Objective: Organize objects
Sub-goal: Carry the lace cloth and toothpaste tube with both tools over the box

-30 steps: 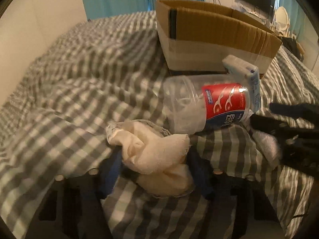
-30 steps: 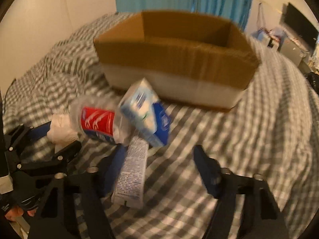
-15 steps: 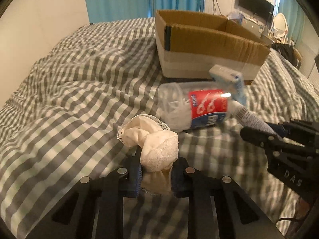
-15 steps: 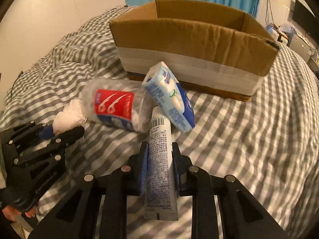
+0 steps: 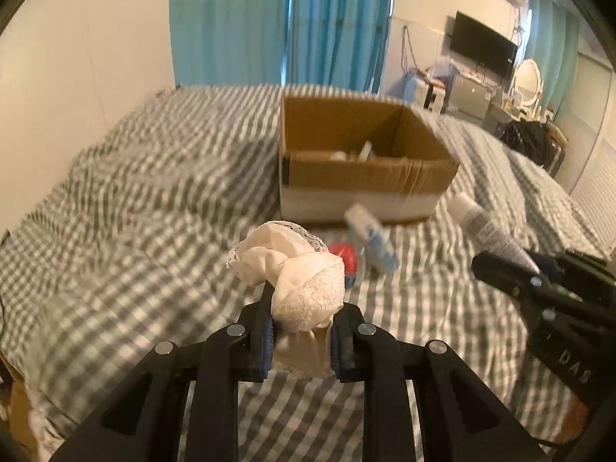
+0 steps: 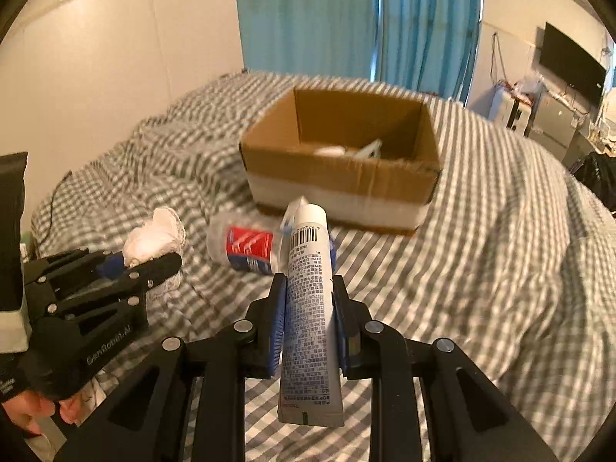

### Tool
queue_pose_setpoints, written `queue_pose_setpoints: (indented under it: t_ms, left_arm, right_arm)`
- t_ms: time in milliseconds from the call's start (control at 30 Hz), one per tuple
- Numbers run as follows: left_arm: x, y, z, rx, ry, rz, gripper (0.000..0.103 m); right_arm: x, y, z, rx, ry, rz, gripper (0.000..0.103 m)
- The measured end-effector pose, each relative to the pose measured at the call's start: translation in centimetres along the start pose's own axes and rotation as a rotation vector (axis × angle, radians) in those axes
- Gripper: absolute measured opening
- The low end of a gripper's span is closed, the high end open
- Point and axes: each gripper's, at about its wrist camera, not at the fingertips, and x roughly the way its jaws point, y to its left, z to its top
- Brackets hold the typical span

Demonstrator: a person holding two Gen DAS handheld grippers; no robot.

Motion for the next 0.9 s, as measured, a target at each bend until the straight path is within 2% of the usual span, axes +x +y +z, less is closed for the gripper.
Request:
queue_pose_setpoints:
  t_ms: [233,433,633,733,900]
  left_arm:
    - [-2.6,-1.5,4.5,0.018,-0.081,-0.030,0.023]
    - [-3.0,-2.8,9.8,0.023,-0.134,-0.042,0.023]
    - [-1.4,-4.4,14.7,0.052,-0.168,-0.062,0.023]
    - [0.4,-4.9,17.0,0.040,-0.177,-0.070,0.023]
    - [4.4,-5.6,18.9,0.051,-0.158,-0.058,0.023]
  right_arm:
    - [-2.8,-0.3,2.4,-0.012,-0.075,-0.006,0.021]
    - [-4.8,-1.5,6.5,-0.021,-0.160,-0.014,0.021]
    - [-5.0,-3.4,11.6,-0.024,-0.221,0.004,0.021]
    - [-4.0,-4.3,14.4,-0.033,-0.235,0.011,0.021]
    - [-1.1,-5.7,17.3,-0.045,-0.243,0.018,0.021]
